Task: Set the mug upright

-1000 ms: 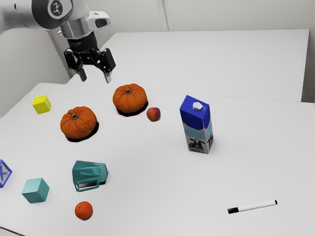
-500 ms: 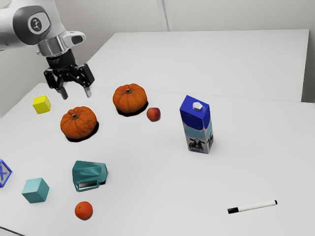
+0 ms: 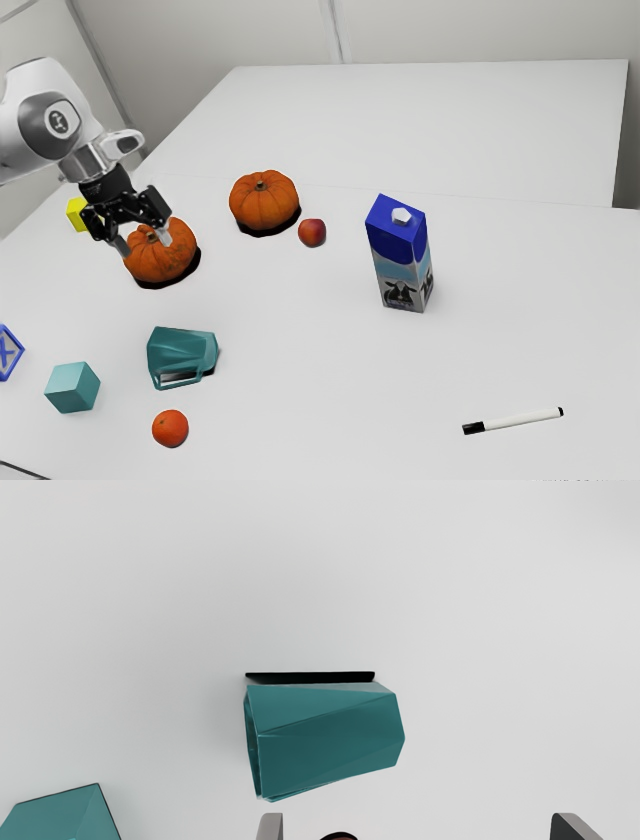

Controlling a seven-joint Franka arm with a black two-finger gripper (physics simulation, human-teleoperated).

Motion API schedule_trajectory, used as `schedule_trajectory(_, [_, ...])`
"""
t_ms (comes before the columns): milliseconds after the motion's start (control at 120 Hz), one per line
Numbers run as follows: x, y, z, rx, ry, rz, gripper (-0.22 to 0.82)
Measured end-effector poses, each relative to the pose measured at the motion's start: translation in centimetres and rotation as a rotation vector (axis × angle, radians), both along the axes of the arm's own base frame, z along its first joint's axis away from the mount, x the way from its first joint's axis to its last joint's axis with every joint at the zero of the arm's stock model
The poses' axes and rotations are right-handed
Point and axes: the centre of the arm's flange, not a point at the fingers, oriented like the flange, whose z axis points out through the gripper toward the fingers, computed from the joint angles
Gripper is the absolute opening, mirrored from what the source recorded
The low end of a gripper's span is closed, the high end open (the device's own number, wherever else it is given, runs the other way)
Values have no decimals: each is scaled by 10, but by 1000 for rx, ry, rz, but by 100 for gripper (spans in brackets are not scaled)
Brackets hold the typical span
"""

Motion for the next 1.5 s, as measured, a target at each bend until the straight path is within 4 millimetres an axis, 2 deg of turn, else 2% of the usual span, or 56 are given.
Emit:
schedule_trajectory(208, [-17, 18, -45, -74, -32, 18, 58])
schedule_trajectory(725, [-47, 50, -100, -180, -124, 52, 58])
schedule_trajectory(1267, [-73, 46, -149, -290, -162, 75, 58])
schedule_trajectory(1500, [-79, 49, -160, -331, -223, 104, 58])
